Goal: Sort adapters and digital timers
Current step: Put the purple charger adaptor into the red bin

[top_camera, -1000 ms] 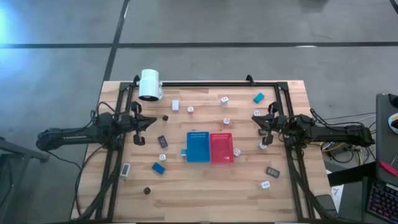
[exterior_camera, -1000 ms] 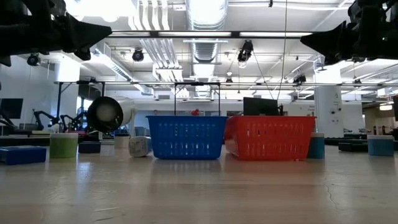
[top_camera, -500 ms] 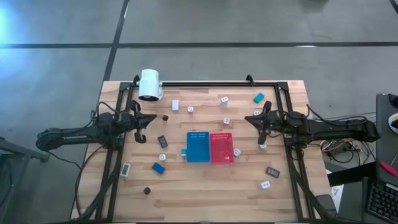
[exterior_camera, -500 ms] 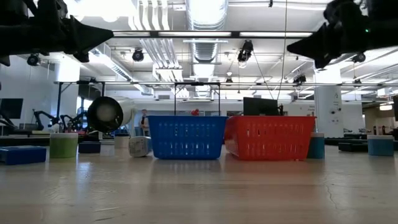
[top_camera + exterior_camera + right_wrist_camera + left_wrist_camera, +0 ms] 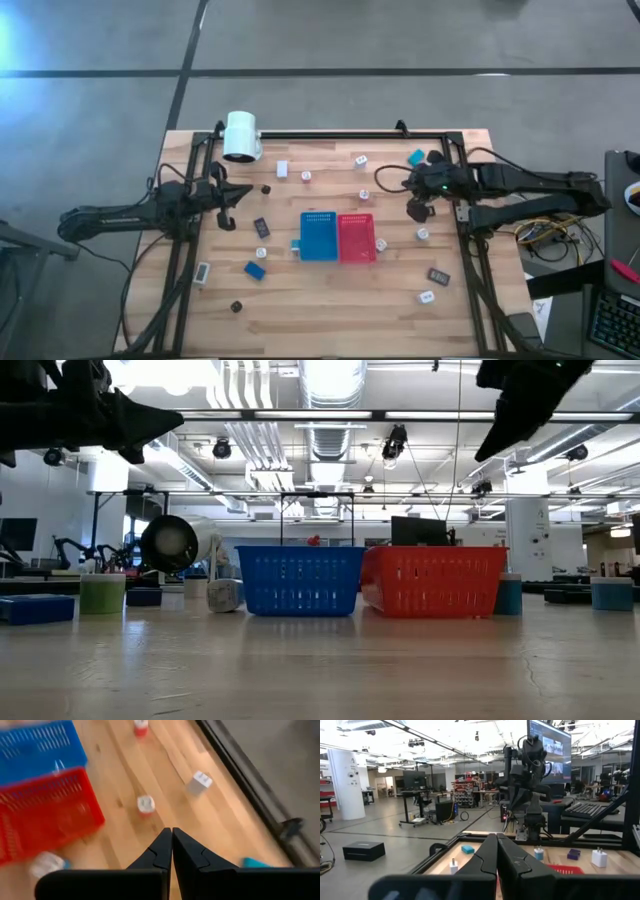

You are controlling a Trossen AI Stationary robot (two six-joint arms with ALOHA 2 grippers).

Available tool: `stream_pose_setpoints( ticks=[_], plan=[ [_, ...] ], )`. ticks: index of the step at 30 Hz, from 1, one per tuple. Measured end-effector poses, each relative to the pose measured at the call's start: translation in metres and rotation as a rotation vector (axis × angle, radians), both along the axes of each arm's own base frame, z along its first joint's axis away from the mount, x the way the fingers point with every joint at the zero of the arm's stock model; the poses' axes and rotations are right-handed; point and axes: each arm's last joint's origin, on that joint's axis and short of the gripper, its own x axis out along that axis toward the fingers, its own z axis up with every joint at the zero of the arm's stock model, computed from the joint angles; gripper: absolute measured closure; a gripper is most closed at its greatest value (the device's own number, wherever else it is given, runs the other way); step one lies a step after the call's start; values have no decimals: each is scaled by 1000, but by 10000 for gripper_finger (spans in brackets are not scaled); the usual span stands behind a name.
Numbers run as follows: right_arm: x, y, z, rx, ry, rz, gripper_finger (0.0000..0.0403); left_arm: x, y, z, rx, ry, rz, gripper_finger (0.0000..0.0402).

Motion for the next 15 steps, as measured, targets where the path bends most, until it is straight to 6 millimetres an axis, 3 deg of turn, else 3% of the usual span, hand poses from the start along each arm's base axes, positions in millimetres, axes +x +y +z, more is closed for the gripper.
stream_pose_setpoints(
  ticks=[9,15],
  plan=[
    [42,-14,13,-24,278,60,390,1,0,-1,1,13,1,399],
    [42,-46,10,110,284,55,324,1,0,-2,0,21,1,399]
  ],
)
